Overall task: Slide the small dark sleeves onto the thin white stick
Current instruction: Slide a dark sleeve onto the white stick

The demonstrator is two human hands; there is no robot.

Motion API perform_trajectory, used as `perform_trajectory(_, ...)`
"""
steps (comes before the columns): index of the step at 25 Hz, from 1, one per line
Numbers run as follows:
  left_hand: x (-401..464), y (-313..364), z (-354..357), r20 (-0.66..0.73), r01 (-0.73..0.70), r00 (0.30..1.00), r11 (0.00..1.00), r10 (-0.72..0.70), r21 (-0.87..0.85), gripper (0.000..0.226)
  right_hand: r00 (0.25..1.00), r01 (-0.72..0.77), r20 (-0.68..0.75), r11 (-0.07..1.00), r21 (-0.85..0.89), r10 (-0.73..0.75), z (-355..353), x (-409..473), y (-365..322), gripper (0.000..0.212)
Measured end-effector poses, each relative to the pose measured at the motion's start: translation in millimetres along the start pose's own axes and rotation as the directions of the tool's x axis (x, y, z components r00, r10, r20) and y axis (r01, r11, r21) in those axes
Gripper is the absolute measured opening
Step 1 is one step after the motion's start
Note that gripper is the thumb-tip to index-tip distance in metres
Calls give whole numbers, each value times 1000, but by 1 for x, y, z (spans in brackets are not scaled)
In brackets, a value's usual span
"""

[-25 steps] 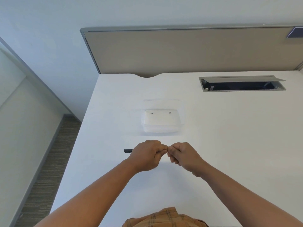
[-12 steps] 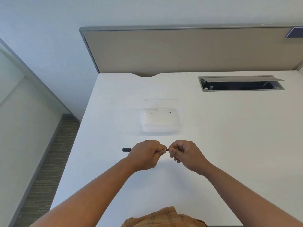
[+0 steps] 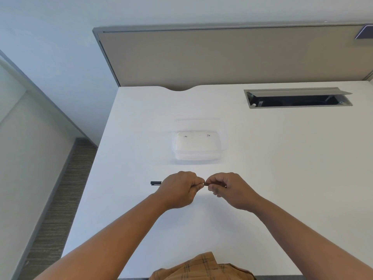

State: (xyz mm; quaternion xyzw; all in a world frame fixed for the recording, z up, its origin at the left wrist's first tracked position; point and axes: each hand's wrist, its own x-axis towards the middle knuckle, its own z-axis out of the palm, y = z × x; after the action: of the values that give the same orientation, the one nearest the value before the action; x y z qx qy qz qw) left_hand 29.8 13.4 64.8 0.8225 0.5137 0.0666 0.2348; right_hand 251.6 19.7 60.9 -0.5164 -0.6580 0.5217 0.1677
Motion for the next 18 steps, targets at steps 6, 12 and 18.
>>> perform_trajectory(6,-2,-3,6,-16,44,999,997,-45,-68,30,989,38,-124,960,-278,-75,-26,8,20,13)
perform_trajectory(12,-7,-5,14,-30,104,993,967,-115,-234,32,916,-261,-344,959,-114,208,-21,16,51,11)
perform_trajectory(18,-14,-12,20,-65,129,986,952,-153,-277,32,854,-400,-408,909,-119,323,-9,34,58,6)
